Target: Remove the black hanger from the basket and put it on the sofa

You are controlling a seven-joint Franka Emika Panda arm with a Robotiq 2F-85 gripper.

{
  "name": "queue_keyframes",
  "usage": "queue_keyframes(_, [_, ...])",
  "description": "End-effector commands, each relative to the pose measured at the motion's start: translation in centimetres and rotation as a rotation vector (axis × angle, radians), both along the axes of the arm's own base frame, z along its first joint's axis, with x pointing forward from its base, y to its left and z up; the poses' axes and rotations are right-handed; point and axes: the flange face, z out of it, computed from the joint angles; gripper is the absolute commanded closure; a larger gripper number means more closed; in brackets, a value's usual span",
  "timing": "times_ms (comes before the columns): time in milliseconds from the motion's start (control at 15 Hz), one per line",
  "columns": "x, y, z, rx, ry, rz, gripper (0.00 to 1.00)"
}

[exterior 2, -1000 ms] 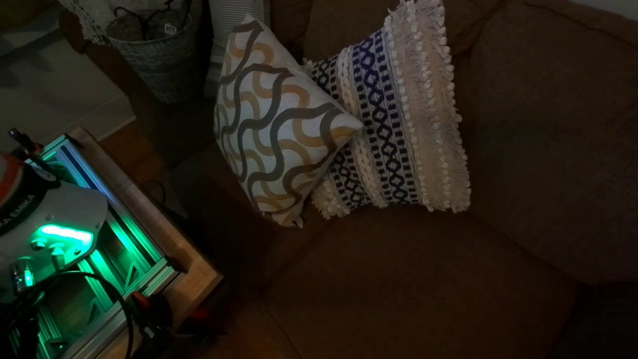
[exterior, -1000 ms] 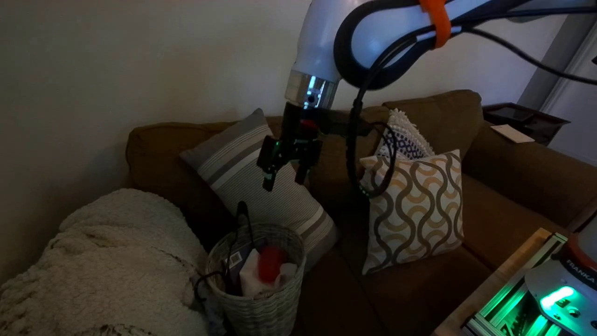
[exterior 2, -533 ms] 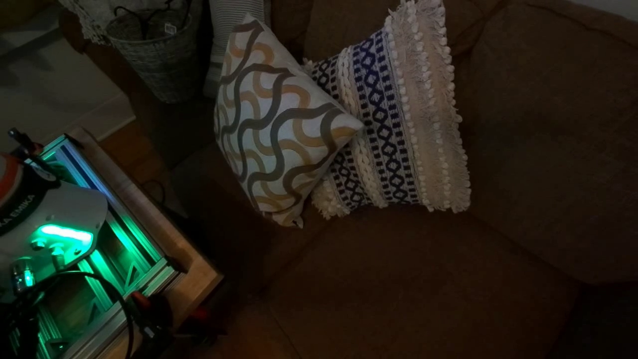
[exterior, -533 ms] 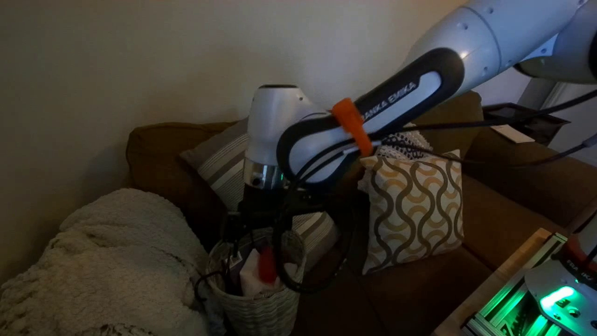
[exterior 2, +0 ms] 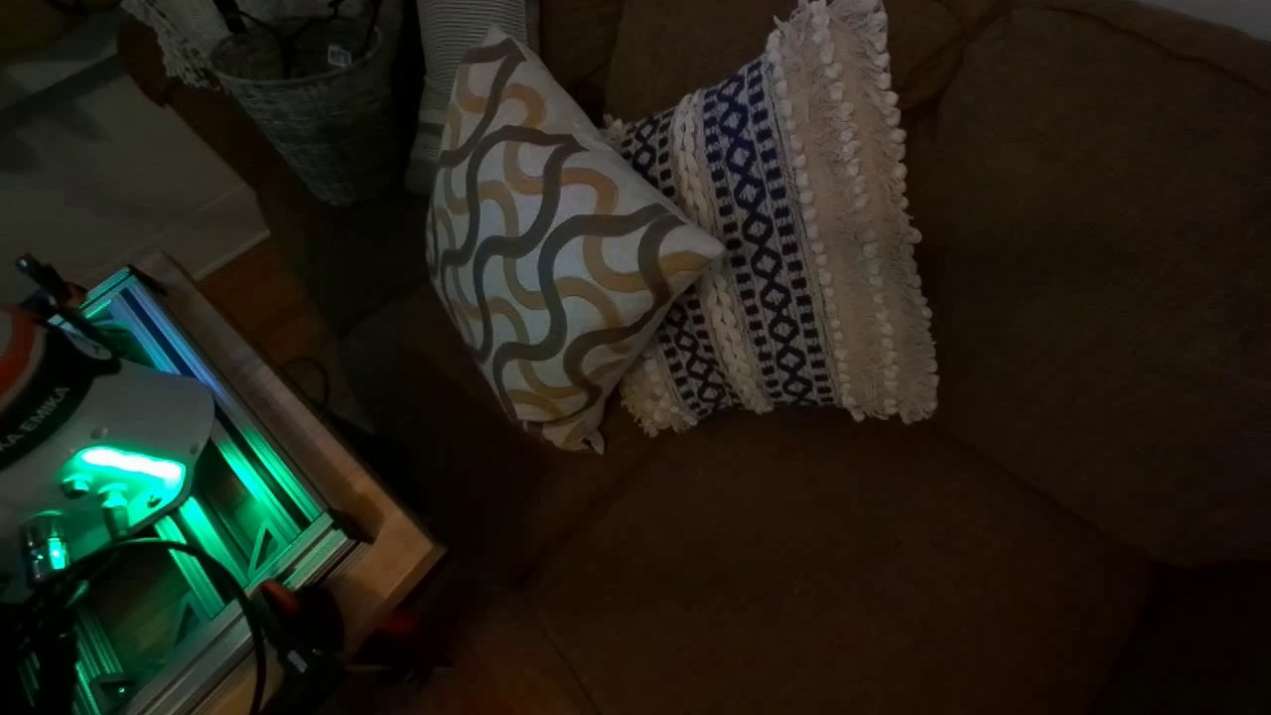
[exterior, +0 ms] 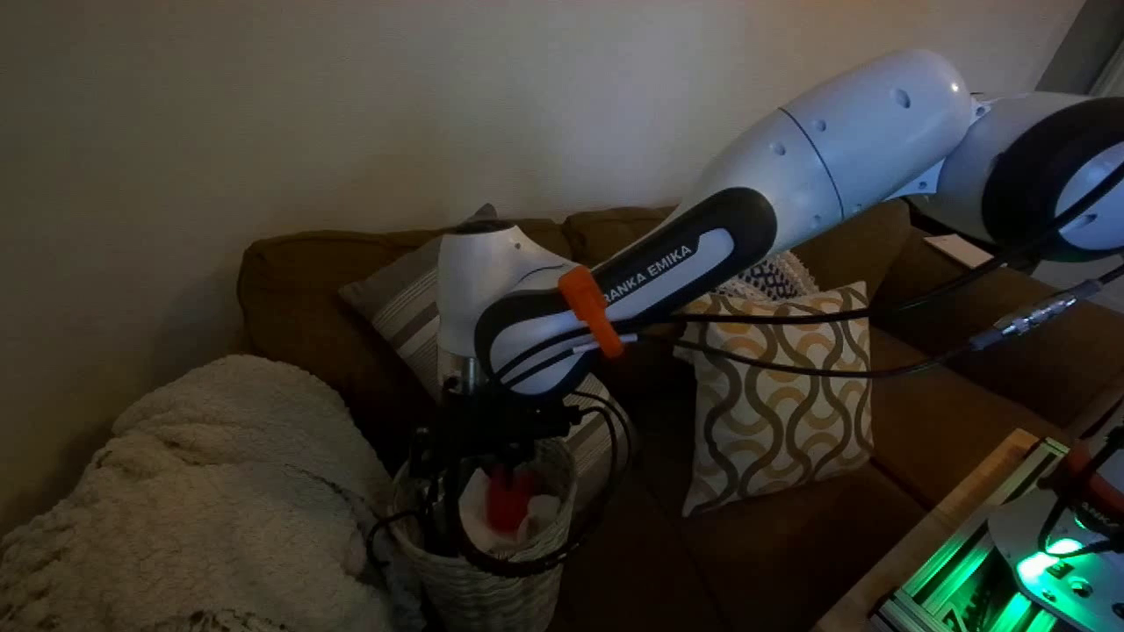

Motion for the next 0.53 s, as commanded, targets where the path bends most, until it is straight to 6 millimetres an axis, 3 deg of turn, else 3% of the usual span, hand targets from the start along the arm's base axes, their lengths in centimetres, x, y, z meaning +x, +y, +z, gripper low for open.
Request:
queue_keyframes(0, [0.1, 0.6, -0.4, 0.003, 0.001, -0.042, 0.00])
queue_keyframes(467, [4.6, 1.3, -5.9, 0.053, -0.057, -0.255, 0.00])
